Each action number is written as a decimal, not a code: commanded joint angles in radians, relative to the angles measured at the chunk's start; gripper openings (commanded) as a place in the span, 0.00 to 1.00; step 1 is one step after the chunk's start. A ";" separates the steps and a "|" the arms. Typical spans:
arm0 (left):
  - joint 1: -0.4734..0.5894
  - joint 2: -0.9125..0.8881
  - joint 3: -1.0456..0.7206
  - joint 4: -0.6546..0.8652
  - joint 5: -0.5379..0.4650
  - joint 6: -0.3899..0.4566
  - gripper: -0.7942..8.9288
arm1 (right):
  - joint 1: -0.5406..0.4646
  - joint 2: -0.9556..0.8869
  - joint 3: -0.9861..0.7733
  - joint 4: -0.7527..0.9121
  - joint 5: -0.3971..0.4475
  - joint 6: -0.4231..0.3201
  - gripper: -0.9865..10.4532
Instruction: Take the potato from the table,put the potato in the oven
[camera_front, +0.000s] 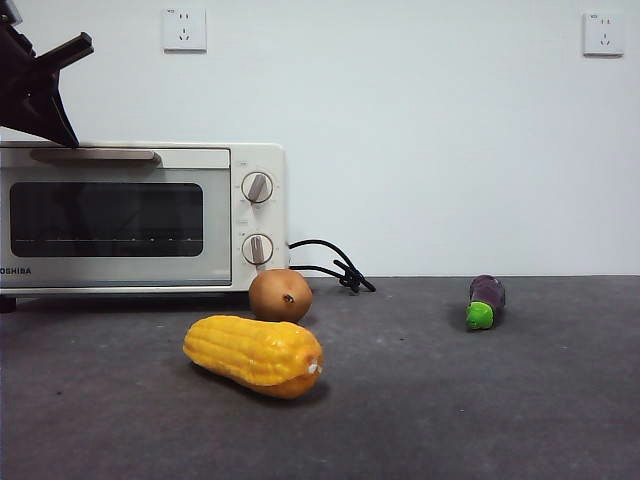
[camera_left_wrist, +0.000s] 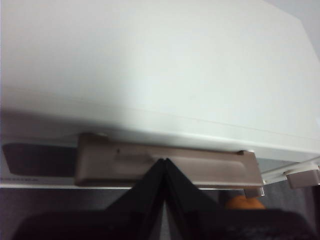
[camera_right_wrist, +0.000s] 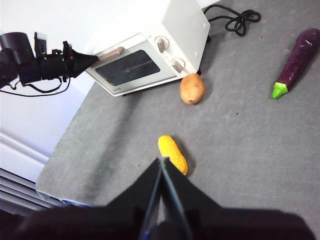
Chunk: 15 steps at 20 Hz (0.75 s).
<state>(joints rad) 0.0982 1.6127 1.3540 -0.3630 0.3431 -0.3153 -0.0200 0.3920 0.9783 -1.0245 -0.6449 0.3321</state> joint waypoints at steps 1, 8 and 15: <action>0.004 0.031 -0.002 0.003 -0.007 -0.002 0.08 | -0.001 0.004 0.001 0.004 -0.002 -0.011 0.09; 0.004 0.065 -0.002 -0.018 -0.003 -0.005 0.08 | -0.001 0.004 0.001 -0.002 -0.004 -0.011 0.09; 0.004 0.064 -0.002 -0.124 -0.002 0.026 0.08 | -0.001 0.004 0.001 -0.002 -0.022 -0.011 0.09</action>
<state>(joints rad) 0.0994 1.6413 1.3842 -0.4076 0.3553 -0.3107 -0.0200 0.3965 0.9783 -1.0290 -0.6624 0.3302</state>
